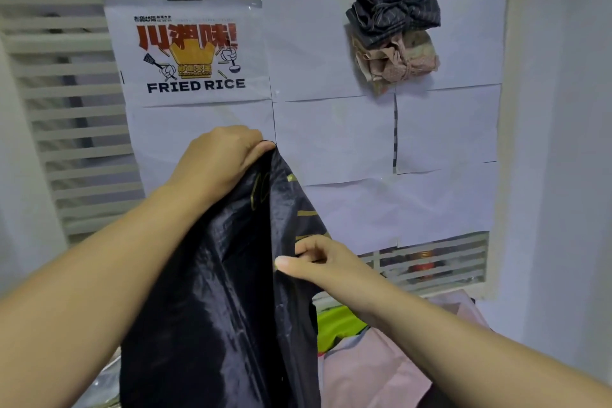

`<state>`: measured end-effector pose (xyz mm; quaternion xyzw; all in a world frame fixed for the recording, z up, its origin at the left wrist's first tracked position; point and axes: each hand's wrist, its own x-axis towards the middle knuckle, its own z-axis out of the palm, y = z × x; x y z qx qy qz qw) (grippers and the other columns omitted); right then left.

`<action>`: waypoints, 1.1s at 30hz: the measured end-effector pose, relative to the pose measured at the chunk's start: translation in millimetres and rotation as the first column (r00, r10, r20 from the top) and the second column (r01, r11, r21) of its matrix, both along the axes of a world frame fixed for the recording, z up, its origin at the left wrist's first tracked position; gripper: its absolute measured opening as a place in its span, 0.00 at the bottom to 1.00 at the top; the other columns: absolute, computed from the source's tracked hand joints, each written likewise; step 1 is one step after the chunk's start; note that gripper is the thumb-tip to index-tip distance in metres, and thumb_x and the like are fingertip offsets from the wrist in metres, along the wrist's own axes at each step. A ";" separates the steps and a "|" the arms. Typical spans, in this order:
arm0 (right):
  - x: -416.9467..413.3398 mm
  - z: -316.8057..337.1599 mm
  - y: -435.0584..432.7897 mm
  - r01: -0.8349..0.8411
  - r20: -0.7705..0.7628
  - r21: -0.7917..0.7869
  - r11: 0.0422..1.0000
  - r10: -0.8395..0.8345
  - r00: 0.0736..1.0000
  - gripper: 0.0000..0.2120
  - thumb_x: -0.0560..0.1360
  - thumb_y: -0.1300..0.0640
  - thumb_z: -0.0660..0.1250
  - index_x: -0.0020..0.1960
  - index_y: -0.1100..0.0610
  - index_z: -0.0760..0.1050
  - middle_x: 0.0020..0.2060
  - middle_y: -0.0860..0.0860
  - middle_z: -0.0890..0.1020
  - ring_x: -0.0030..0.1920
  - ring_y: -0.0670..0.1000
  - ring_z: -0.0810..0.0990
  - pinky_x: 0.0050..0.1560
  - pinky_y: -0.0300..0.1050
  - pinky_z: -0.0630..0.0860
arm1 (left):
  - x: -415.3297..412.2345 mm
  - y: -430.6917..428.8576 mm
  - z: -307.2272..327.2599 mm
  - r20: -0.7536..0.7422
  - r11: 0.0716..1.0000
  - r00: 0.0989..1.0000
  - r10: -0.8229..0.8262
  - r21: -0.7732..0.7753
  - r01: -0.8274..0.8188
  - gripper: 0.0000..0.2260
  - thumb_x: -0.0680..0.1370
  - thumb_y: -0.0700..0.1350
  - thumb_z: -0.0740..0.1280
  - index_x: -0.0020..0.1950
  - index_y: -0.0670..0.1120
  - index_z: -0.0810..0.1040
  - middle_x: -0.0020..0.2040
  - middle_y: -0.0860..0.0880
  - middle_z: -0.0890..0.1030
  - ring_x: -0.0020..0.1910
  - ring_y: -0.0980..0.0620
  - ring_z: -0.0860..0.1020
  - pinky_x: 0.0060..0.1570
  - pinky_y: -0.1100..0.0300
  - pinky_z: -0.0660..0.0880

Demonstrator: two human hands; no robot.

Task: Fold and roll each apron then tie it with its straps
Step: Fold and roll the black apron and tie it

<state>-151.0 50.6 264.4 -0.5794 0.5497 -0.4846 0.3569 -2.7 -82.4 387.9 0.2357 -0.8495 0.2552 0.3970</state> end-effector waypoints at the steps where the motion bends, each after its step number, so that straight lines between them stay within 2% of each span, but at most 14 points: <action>1: 1.6 3.8 -2.3 0.016 -0.003 -0.021 1.000 -0.016 1.000 0.17 0.68 0.41 0.74 0.45 0.52 0.73 0.41 0.46 0.73 0.40 0.42 0.74 0.44 0.35 0.70 | -0.9 0.1 0.8 -0.004 1.000 1.000 -0.010 -0.008 0.010 0.22 0.79 0.59 0.51 0.40 0.44 0.74 0.36 0.50 0.71 0.40 0.41 0.75 0.37 0.51 0.72; 4: -1.8 7.4 -11.6 -0.023 0.000 -0.040 0.999 0.023 1.000 0.17 0.71 0.48 0.73 0.44 0.63 0.76 0.39 0.54 0.81 0.39 0.46 0.78 0.45 0.43 0.76 | -0.4 -0.3 2.0 -0.012 0.999 0.999 -0.032 -0.024 0.032 0.23 0.79 0.59 0.51 0.40 0.43 0.75 0.36 0.48 0.74 0.39 0.42 0.75 0.36 0.52 0.71; 6: -12.5 12.4 -11.7 -0.052 -0.020 -0.073 0.996 0.050 0.999 0.13 0.72 0.52 0.73 0.45 0.63 0.79 0.42 0.57 0.83 0.42 0.49 0.81 0.49 0.49 0.78 | 6.6 -4.0 2.2 -0.019 0.999 0.999 -0.038 -0.013 0.038 0.25 0.78 0.62 0.50 0.40 0.43 0.75 0.36 0.48 0.74 0.39 0.42 0.75 0.37 0.50 0.72; 9: -52.8 29.8 -8.0 -0.008 -0.195 -0.207 0.978 -0.033 0.980 0.07 0.72 0.58 0.73 0.41 0.62 0.81 0.41 0.52 0.82 0.44 0.45 0.80 0.50 0.38 0.74 | 25.0 -17.2 -3.7 0.079 0.996 0.996 -0.047 0.082 0.040 0.29 0.74 0.67 0.47 0.39 0.45 0.74 0.36 0.47 0.77 0.40 0.43 0.76 0.39 0.51 0.72; 11: -89.5 41.4 -8.3 0.049 -0.304 -0.232 0.972 -0.120 0.945 0.07 0.70 0.56 0.75 0.37 0.59 0.81 0.45 0.56 0.82 0.46 0.45 0.80 0.52 0.36 0.72 | 34.6 -24.0 -15.4 0.207 0.978 0.978 -0.025 0.209 -0.019 0.31 0.70 0.72 0.46 0.39 0.47 0.73 0.38 0.47 0.79 0.42 0.44 0.76 0.41 0.53 0.71; 14: -130.6 48.7 -13.6 0.134 -0.514 -0.181 0.974 -0.210 0.832 0.17 0.65 0.45 0.77 0.31 0.57 0.77 0.37 0.57 0.81 0.39 0.51 0.79 0.47 0.45 0.73 | 33.9 -26.2 -45.6 0.391 0.932 0.920 0.013 0.329 -0.154 0.31 0.65 0.78 0.50 0.39 0.50 0.68 0.40 0.46 0.79 0.43 0.45 0.76 0.39 0.56 0.67; 17: -143.9 47.3 -17.8 0.147 -0.705 -0.194 0.970 -0.242 0.667 0.30 0.62 0.39 0.76 0.29 0.61 0.63 0.26 0.53 0.62 0.28 0.48 0.62 0.32 0.45 0.58 | 23.7 -23.7 -71.1 0.498 0.869 0.867 0.024 0.418 -0.265 0.30 0.62 0.74 0.57 0.43 0.47 0.70 0.35 0.51 0.72 0.39 0.49 0.73 0.37 0.56 0.66; 20: -143.9 47.4 -14.6 0.113 -0.752 -0.287 0.951 -0.297 0.588 0.31 0.63 0.40 0.76 0.30 0.56 0.57 0.27 0.49 0.58 0.28 0.46 0.55 0.30 0.42 0.52 | 21.9 -28.9 -83.2 0.429 0.766 0.902 -0.048 0.595 -0.242 0.19 0.70 0.63 0.70 0.38 0.49 0.69 0.32 0.53 0.68 0.33 0.55 0.67 0.34 0.59 0.63; 22: -148.5 44.2 -11.6 0.136 -0.737 -0.342 0.930 -0.355 0.575 0.28 0.63 0.41 0.77 0.32 0.55 0.60 0.26 0.48 0.61 0.27 0.47 0.58 0.30 0.42 0.55 | 25.2 -35.2 -87.2 0.351 0.690 0.932 -0.090 0.697 -0.196 0.17 0.74 0.52 0.71 0.35 0.48 0.66 0.33 0.52 0.68 0.31 0.57 0.65 0.33 0.61 0.60; 24: -156.1 39.5 -11.7 0.179 -0.682 -0.336 0.925 -0.369 0.631 0.22 0.63 0.41 0.77 0.38 0.53 0.68 0.28 0.48 0.71 0.28 0.49 0.66 0.32 0.43 0.64 | 27.2 -41.2 -89.9 0.241 0.664 0.965 -0.101 0.738 -0.115 0.13 0.77 0.48 0.69 0.36 0.46 0.69 0.34 0.50 0.72 0.32 0.58 0.68 0.34 0.64 0.63; 27: -164.2 37.4 -10.9 0.153 -0.670 -0.162 0.975 -0.223 0.708 0.14 0.66 0.46 0.77 0.40 0.53 0.76 0.30 0.47 0.78 0.31 0.47 0.74 0.35 0.42 0.70 | 26.1 -47.0 -88.0 0.007 0.747 0.998 -0.064 0.663 0.043 0.08 0.78 0.47 0.66 0.44 0.44 0.76 0.41 0.48 0.79 0.41 0.50 0.77 0.42 0.62 0.69; 30: -170.8 32.9 -6.0 0.102 -0.672 0.088 0.991 -0.017 0.741 0.09 0.70 0.55 0.75 0.34 0.54 0.77 0.29 0.45 0.78 0.31 0.43 0.76 0.35 0.37 0.71 | 23.6 -47.0 -79.0 -0.122 0.811 0.990 -0.070 0.570 0.127 0.07 0.77 0.49 0.69 0.42 0.48 0.76 0.39 0.49 0.80 0.41 0.50 0.77 0.41 0.65 0.69; 31: -173.6 29.7 -4.6 0.105 -0.662 0.117 0.988 -0.001 0.750 0.07 0.71 0.56 0.74 0.36 0.54 0.78 0.31 0.45 0.79 0.33 0.43 0.77 0.36 0.35 0.71 | 23.4 -47.0 -75.2 -0.130 0.820 0.990 -0.064 0.559 0.126 0.08 0.76 0.49 0.70 0.40 0.48 0.76 0.37 0.49 0.80 0.39 0.50 0.77 0.39 0.65 0.69; 33: -178.5 23.0 -4.6 0.150 -0.606 0.019 0.988 -0.109 0.788 0.04 0.74 0.56 0.71 0.42 0.55 0.79 0.35 0.46 0.81 0.37 0.45 0.79 0.36 0.33 0.71 | 24.6 -46.6 -66.4 -0.082 0.836 0.995 -0.051 0.542 0.088 0.11 0.74 0.51 0.71 0.39 0.46 0.76 0.34 0.48 0.79 0.36 0.51 0.76 0.37 0.62 0.69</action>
